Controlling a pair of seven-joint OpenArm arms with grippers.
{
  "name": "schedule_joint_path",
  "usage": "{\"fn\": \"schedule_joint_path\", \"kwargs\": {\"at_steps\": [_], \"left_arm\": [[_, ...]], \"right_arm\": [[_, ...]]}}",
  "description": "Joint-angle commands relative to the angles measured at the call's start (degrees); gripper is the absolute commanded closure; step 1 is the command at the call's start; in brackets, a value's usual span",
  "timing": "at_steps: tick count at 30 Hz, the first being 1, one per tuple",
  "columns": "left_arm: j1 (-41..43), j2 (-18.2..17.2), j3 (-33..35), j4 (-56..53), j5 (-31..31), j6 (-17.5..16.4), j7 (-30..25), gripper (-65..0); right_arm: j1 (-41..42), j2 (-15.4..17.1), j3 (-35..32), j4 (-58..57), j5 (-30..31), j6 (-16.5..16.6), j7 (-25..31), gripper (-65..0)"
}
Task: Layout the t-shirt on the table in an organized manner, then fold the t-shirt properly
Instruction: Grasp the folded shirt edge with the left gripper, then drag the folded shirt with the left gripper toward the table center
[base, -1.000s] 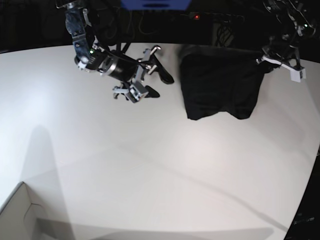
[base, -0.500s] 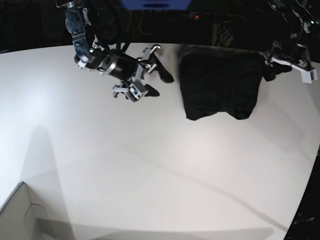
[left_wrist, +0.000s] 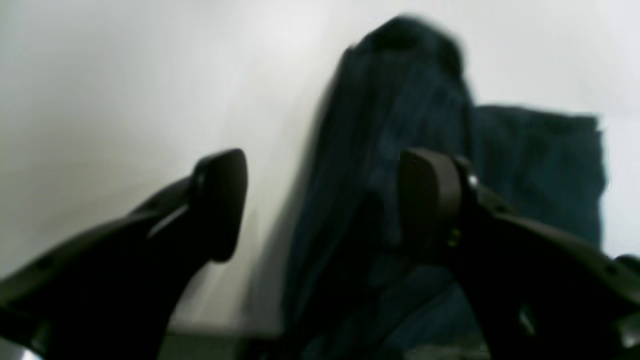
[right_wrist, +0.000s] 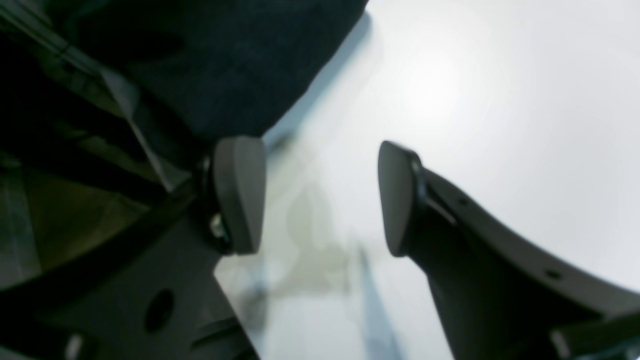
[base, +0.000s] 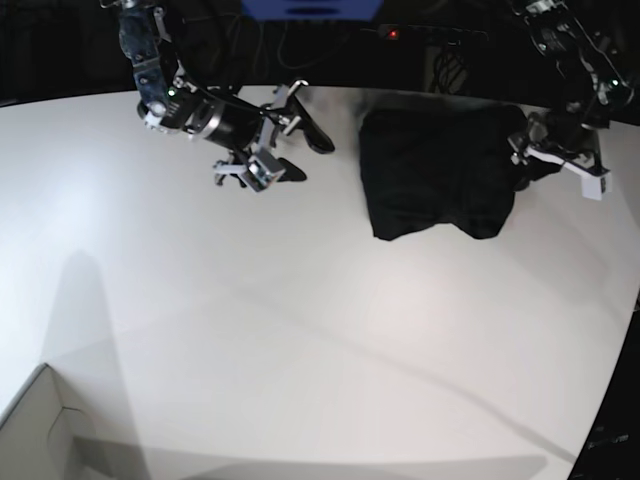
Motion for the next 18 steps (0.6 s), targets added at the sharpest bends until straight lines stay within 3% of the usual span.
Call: {"fn": "schedule_joint_path", "kwargs": {"at_steps": [1, 6, 13, 15, 18], "left_arm": [[-0.30, -0.79, 0.86, -0.68, -0.78, -0.23, -0.38, -45.7], [-0.91, -1.93, 4.91, -5.16, -0.78, -0.23, -0.73, -45.7], [-0.56, -3.42, 11.32, -8.68, 1.86, -0.23, -6.00, -44.1], [-0.56, -3.60, 12.99, -9.03, 3.53, -0.32, -6.00, -39.0], [-0.91, -3.42, 13.17, -9.03, 5.29, -0.32, -6.09, -25.6]], "right_arm": [[0.22, 0.26, 0.09, 1.26, 1.22, 0.65, 1.49, -36.1], [-1.10, 0.35, 0.09, 1.70, 1.05, 0.65, 1.49, -36.0], [-2.07, 0.43, 2.12, 3.28, 1.05, 0.65, 1.49, -36.0], [-2.68, 0.26, 5.19, 4.08, 1.05, 0.65, 1.49, -36.0], [-3.65, 0.26, 9.68, 4.87, 1.13, 0.65, 1.49, -35.9]]}}
